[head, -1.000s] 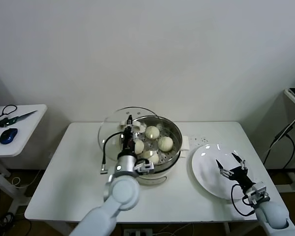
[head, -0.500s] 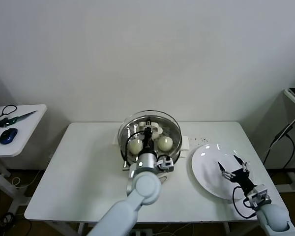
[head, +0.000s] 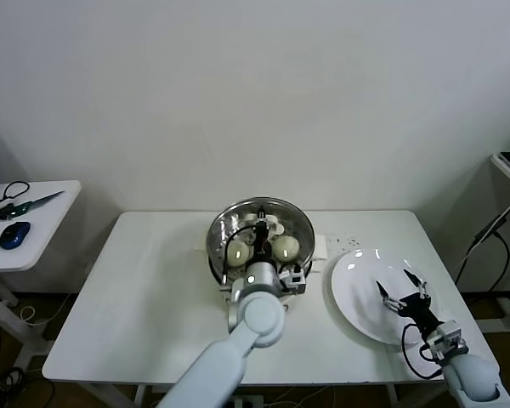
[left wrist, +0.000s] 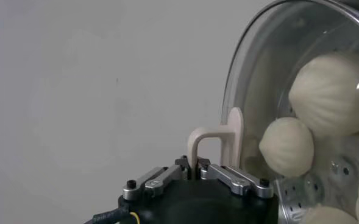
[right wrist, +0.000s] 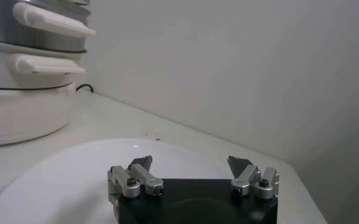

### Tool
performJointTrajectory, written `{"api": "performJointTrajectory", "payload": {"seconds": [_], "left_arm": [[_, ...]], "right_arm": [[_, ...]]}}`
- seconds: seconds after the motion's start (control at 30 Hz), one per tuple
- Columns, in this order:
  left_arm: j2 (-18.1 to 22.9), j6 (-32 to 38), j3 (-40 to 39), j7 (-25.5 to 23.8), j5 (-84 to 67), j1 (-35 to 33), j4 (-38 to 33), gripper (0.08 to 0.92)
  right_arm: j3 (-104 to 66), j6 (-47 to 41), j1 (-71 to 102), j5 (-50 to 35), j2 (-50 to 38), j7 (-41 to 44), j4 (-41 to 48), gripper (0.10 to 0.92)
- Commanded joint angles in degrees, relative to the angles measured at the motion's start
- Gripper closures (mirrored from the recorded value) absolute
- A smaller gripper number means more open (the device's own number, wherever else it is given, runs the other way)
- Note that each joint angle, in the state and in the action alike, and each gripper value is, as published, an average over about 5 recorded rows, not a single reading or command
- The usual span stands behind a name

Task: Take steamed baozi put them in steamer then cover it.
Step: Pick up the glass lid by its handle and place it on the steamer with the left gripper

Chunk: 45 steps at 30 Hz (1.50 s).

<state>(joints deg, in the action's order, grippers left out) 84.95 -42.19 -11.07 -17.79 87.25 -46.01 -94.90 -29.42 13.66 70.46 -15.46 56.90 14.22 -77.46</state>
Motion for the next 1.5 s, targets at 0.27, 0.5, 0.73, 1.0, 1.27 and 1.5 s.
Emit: {"api": "performJointTrajectory", "payload": {"seconds": [0.27,0.5,0.73,1.0,1.27,1.5], "left_arm": [[1.32,-2.81,0.40,-0.93,0.79,0.21,2.13,0.849],[1.46,-2.81,0.64,-0.80,0.92,0.21,2.48,0.849],[0.94,-2.81,0.47,-0.08,0.92,-0.11,2.62,0.849],[1.05,-2.81,0.33,0.56,0.87,0.03,2.94,0.849],[0.75,-2.81,0.02,1.96,-0.13,-0.17,2.29,0.849],[0.54,-2.81,0.00,2.73,-0.68,-0.49,2.59,0.849]], "right_arm": [[-0.23,0.27,-0.03,0.56,0.27,0.17,0.29,0.203],[-0.42,0.37,-0.02,0.77,0.36,0.22,0.21,0.203],[-0.57,0.42,0.08,0.76,0.42,0.32,0.23,0.203],[-0.76,0.48,0.15,0.78,0.61,0.46,0.20,0.203],[-1.16,0.64,0.20,0.91,0.83,0.84,0.37,0.203],[-1.48,0.81,0.42,1.14,1.09,1.19,0.47,0.203]]}}
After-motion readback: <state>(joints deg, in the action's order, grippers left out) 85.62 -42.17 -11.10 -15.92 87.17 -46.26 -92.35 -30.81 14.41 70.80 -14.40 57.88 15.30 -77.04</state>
